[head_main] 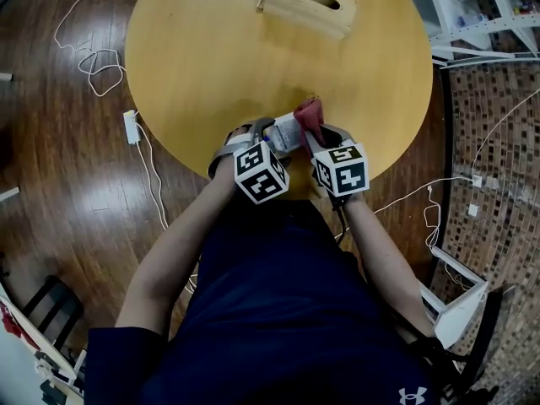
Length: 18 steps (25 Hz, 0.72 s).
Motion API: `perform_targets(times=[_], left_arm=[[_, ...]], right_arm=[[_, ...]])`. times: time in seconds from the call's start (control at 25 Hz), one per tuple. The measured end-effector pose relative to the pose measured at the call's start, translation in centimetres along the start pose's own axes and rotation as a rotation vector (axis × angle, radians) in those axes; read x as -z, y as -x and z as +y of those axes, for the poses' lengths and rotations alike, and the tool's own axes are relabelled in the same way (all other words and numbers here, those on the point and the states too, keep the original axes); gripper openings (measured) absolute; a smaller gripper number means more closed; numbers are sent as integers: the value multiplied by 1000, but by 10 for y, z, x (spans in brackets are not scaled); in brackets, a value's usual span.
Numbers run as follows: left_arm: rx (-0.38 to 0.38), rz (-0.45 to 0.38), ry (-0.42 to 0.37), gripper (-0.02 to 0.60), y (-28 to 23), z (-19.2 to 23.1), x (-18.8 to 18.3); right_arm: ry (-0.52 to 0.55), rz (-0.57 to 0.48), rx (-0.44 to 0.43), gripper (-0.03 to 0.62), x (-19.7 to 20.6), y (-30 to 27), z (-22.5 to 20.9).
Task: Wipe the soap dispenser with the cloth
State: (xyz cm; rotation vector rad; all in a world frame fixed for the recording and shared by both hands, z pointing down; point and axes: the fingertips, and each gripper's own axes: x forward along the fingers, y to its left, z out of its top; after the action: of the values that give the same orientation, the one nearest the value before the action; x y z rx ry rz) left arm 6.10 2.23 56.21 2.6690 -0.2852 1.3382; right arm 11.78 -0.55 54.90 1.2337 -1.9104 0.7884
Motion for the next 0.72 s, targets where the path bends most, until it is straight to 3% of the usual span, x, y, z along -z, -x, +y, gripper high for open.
perform_targets(times=[0.2, 0.28, 0.36, 0.52, 0.72], left_arm=[[-21, 48, -19, 404, -11, 2, 14], [-25, 43, -31, 404, -10, 1, 16], [-37, 10, -22, 405, -8, 2, 17], [-91, 5, -40, 397, 0, 5, 24], [-129, -8, -15, 398, -7, 11, 26]], right_arm=[[63, 7, -221, 77, 8, -7, 71], [92, 16, -258, 77, 11, -8, 82], [91, 24, -247, 77, 13, -9, 73], [-10, 31, -159, 77, 14, -6, 27], [-37, 38, -152, 77, 8, -6, 8]])
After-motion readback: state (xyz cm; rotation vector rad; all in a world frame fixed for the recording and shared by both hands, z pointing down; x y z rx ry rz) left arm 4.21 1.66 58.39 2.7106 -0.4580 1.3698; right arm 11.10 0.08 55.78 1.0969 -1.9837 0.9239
